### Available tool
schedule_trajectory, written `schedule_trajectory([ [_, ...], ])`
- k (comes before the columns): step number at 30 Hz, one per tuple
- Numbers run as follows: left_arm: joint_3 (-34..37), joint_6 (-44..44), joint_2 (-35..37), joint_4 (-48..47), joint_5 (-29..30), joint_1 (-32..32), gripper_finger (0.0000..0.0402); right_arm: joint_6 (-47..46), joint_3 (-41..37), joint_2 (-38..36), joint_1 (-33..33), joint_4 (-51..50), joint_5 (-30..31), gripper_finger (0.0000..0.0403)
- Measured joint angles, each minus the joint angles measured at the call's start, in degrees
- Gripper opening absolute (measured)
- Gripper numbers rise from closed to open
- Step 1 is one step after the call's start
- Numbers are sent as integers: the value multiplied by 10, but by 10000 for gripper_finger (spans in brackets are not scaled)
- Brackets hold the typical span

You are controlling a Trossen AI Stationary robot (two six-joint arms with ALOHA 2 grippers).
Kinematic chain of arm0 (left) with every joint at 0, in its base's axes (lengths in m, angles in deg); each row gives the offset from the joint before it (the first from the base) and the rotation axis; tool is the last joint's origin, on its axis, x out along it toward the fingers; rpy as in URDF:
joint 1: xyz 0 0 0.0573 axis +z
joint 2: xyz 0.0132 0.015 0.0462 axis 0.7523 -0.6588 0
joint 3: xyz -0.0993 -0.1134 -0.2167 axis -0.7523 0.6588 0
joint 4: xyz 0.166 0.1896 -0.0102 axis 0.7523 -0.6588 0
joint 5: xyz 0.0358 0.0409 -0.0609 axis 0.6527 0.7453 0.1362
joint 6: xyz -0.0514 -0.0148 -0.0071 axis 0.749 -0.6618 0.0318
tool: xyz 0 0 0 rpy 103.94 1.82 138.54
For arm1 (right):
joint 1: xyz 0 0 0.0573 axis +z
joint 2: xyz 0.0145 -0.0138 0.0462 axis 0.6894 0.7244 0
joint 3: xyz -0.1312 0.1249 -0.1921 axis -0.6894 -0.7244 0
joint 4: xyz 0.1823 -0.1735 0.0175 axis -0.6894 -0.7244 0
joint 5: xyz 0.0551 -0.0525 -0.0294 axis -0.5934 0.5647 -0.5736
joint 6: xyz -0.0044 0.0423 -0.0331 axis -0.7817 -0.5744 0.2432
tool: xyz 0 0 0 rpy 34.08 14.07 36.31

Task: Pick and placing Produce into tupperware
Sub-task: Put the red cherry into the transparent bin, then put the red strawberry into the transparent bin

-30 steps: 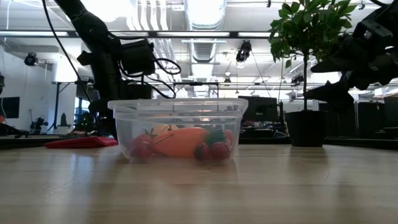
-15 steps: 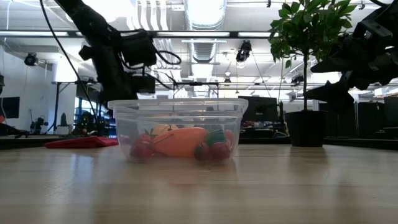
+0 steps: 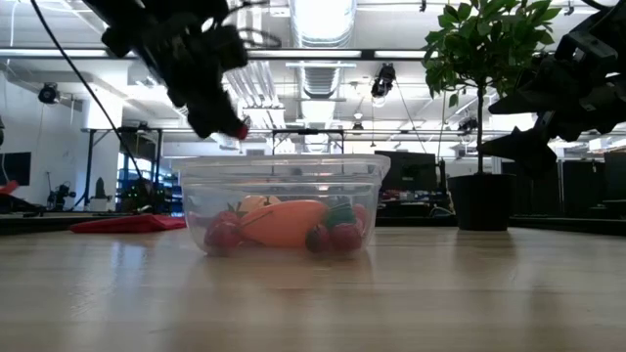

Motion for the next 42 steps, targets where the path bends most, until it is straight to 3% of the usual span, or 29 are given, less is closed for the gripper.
schedule_trajectory([
  [10, 0, 73, -98, 153, -17, -68, 85, 0, 0, 0, 0, 0, 0, 291],
  [18, 0, 117, -119, 189, -28, -80, 164, 0, 0, 0, 0, 0, 0, 296],
  [22, 0, 99, -102, 172, -27, -76, 208, 0, 0, 0, 0, 0, 0, 296],
  [26, 0, 8, -63, 89, -14, -75, 220, 0, 0, 0, 0, 0, 0, 291],
  [31, 1, -88, -3, -43, 98, -75, 221, 0, 0, 0, 0, -2, 0, 293],
  [35, 5, -99, 30, -84, 168, -70, 221, 0, 0, 0, 0, -2, 0, 296],
  [42, 27, -99, 11, -81, 148, 0, 221, 0, 0, 0, 0, -2, 0, 293],
])
